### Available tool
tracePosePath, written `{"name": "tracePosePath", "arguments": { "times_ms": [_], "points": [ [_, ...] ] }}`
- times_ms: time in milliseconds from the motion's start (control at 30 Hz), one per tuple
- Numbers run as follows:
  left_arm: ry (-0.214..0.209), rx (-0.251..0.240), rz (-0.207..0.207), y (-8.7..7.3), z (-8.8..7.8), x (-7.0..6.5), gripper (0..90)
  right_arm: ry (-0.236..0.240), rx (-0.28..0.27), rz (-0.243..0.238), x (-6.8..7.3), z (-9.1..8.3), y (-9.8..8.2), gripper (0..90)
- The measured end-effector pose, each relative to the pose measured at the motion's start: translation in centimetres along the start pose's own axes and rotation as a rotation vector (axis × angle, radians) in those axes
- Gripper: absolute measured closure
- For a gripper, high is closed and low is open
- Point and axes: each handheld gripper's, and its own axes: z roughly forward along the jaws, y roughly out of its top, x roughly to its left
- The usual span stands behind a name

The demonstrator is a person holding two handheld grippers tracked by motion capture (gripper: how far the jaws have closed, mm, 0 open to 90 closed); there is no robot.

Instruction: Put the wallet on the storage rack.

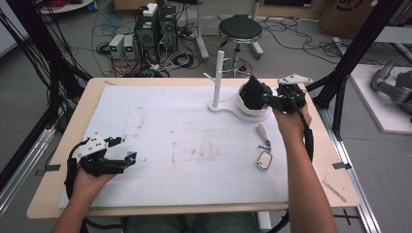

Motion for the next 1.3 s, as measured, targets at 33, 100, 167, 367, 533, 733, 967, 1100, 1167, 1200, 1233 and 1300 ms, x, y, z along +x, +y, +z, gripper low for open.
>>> {"name": "tracePosePath", "arguments": {
  "times_ms": [33, 100, 167, 367, 533, 733, 967, 1100, 1167, 1200, 1233, 1300],
  "points": [
    [0.002, -0.002, 0.0, 0.0, 0.0, 0.0, 16.1, 0.0, 0.0, 0.0, 0.0, 0.0, 0.0, 43.7],
    [0.005, -0.007, 0.001, 0.1, -0.1, 0.0, 16.1, 0.015, 0.006, 0.032, -0.2, -0.9, -1.1, 41.7],
    [0.007, -0.006, 0.003, 0.2, -0.2, 0.0, 16.1, 0.037, -0.001, 0.057, -0.3, -1.7, -2.3, 40.9],
    [0.011, -0.009, 0.005, 0.2, -0.2, 0.1, 16.1, 0.084, -0.021, 0.118, -0.2, -3.6, -6.3, 36.8],
    [0.012, -0.007, 0.012, 0.1, -0.2, 0.4, 16.1, 0.098, -0.04, 0.163, 0.3, -4.2, -9.7, 29.5],
    [0.011, -0.007, 0.017, 0.0, -0.2, 0.6, 16.1, 0.11, -0.03, 0.179, 0.3, -4.0, -10.2, 25.6],
    [0.022, -0.017, 0.015, 0.0, -0.4, 0.8, 16.1, 0.109, -0.052, 0.193, 0.4, -4.1, -10.2, 23.3],
    [0.028, -0.019, 0.014, 0.1, -0.4, 0.8, 16.1, 0.109, -0.05, 0.187, 0.5, -4.1, -10.3, 22.4],
    [0.03, -0.019, 0.016, 0.2, -0.4, 0.9, 16.1, 0.108, -0.048, 0.182, 0.5, -4.0, -10.4, 22.0],
    [0.034, -0.02, 0.014, 0.2, -0.4, 0.9, 16.1, 0.109, -0.044, 0.178, 0.5, -4.0, -10.4, 22.0],
    [0.033, -0.021, 0.015, 0.2, -0.5, 0.8, 16.0, 0.11, -0.041, 0.176, 0.5, -3.9, -10.5, 22.0],
    [0.032, -0.019, 0.018, 0.2, -0.5, 0.7, 16.1, 0.112, -0.038, 0.178, 0.6, -3.9, -10.6, 22.0]
  ]
}}
